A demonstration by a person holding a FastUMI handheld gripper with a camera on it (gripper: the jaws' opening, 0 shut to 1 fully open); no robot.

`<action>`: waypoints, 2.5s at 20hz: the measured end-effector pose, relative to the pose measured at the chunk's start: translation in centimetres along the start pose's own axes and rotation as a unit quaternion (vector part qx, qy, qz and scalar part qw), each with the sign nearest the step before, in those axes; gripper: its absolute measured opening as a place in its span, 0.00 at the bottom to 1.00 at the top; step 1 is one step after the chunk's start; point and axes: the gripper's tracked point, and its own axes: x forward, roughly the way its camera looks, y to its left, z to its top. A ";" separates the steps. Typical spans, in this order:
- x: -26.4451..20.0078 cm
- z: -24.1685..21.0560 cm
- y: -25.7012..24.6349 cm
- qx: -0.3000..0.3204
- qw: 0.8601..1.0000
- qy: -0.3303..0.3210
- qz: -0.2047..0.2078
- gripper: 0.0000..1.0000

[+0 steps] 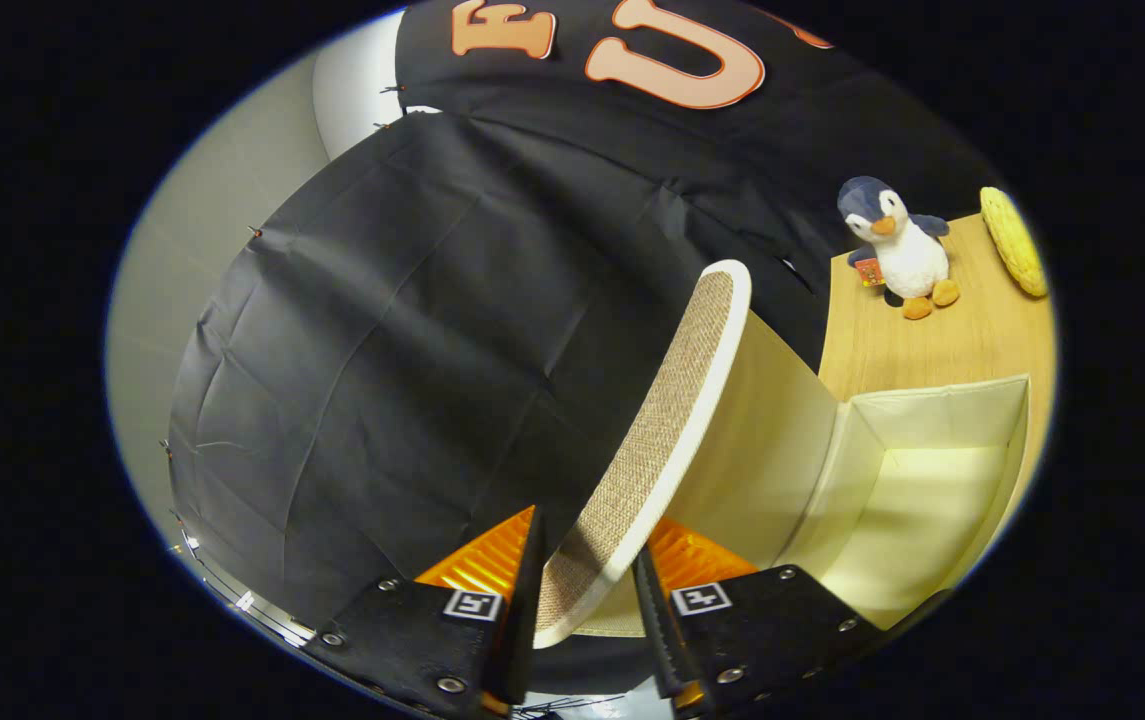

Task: Open the storage box then place both shoes into the box .Put the left shoe in first, then the right shoe, with the right side of both shoes facing outward in a uniform manner.

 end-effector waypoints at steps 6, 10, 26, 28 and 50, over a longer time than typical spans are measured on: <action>-0.3 -1.2 -1.3 -0.083 0.995 0.016 -0.051 0.89; -3.9 -1.6 -6.6 -0.142 0.983 0.023 -0.114 0.93; -24.6 -4.1 -24.4 -0.154 0.913 -0.011 -0.379 0.93; -26.6 -5.5 -26.9 -0.152 0.900 0.003 -0.409 0.93; -29.3 -8.8 -41.3 -0.098 0.847 0.024 -0.521 0.16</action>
